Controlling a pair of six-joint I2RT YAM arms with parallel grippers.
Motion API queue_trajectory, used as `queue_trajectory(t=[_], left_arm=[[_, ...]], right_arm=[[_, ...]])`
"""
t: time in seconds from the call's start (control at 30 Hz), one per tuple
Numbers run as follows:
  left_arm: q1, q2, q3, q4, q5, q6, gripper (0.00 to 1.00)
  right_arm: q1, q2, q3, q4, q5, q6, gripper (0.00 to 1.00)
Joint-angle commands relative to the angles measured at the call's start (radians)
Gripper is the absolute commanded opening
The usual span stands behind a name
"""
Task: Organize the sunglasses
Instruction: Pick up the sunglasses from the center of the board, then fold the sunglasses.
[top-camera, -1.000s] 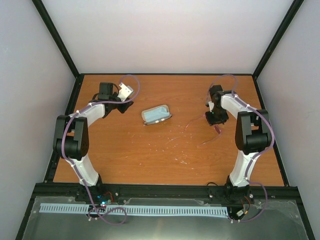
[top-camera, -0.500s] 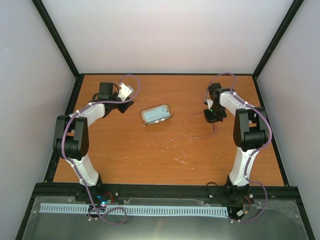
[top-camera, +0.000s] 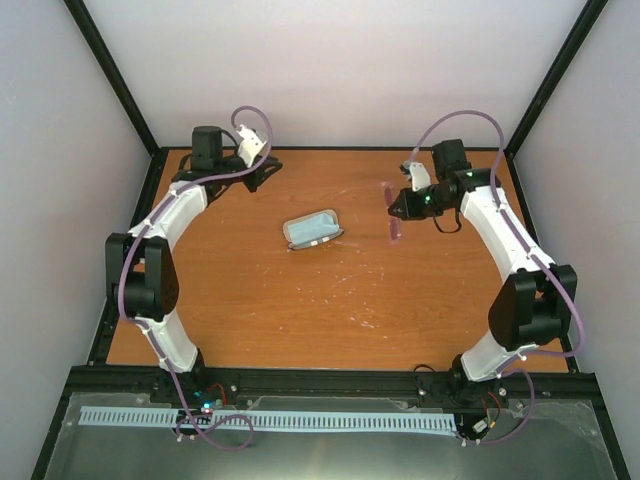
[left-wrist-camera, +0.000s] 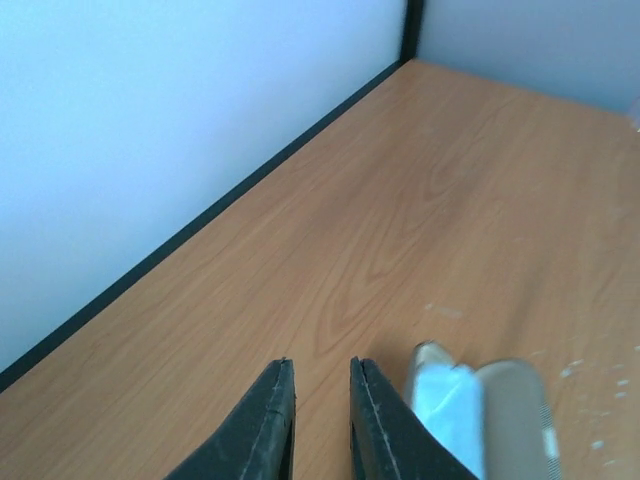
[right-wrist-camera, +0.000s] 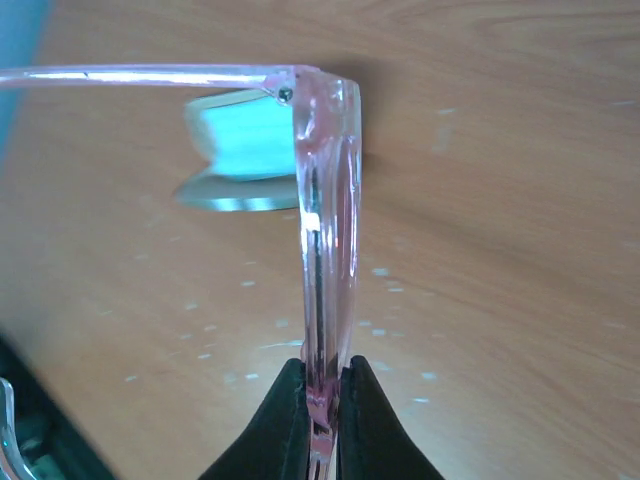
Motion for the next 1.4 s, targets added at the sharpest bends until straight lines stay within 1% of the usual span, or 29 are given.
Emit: queue_trajectory(t=[0.0,0.07,0.13,0.23,0.33,0.57,0.63,0.73,0.8,0.9,0.97,1.1,1.2,1.3,1.37], left_arm=[[-0.083,-0.031,0.058,0.033,0.157,-0.114,0.18],[-0.116,-0.033,0.063,0.086,0.171,-0.151,0.18],[-0.137,-0.029,0.07,0.14,0.194,-0.204,0.18],[-0.153,-0.023,0.086,0.203,0.228,-0.277,0.18],[-0.156,-0.029,0.071,0.264,0.279,-0.341,0.17],[-0.175,-0.063,0.006,0.322,0.337,-0.391,0.15],[-0.193,-0.071,-0.015,0.328,0.322,-0.379,0.15],[-0.235,-0.077,-0.017,0.29,0.291,-0.311,0.15],[-0.259,-0.08,-0.019,0.29,0.287,-0.31,0.15],[-0.265,-0.085,-0.044,0.335,0.311,-0.361,0.15],[-0.274,-0.087,-0.06,0.337,0.312,-0.356,0.15],[-0.285,-0.086,-0.097,0.332,0.298,-0.334,0.15],[-0.29,-0.084,-0.125,0.296,0.283,-0.289,0.14],[-0.29,-0.078,-0.148,0.294,0.275,-0.276,0.14],[-0.29,-0.075,-0.144,0.296,0.26,-0.278,0.14]], right_arm=[[0.049,-0.007,-0.081,0.103,-0.285,0.075,0.03],[0.058,-0.002,-0.082,0.143,-0.339,0.09,0.03],[0.091,0.01,-0.078,0.174,-0.388,0.102,0.03],[0.118,0.04,-0.059,0.195,-0.443,0.107,0.03],[0.136,0.059,-0.048,0.235,-0.484,0.123,0.03],[0.144,0.114,0.019,0.25,-0.521,0.114,0.03],[0.149,0.13,0.056,0.235,-0.512,0.108,0.03],[0.162,0.152,0.096,0.224,-0.489,0.105,0.03],[0.171,0.168,0.119,0.227,-0.481,0.111,0.03],[0.183,0.181,0.144,0.262,-0.481,0.139,0.03],[0.194,0.189,0.166,0.28,-0.486,0.153,0.03],[0.211,0.209,0.223,0.262,-0.496,0.153,0.03],[0.215,0.198,0.252,0.24,-0.524,0.154,0.03],[0.216,0.182,0.259,0.228,-0.568,0.158,0.03],[0.216,0.178,0.262,0.18,-0.552,0.129,0.03]])
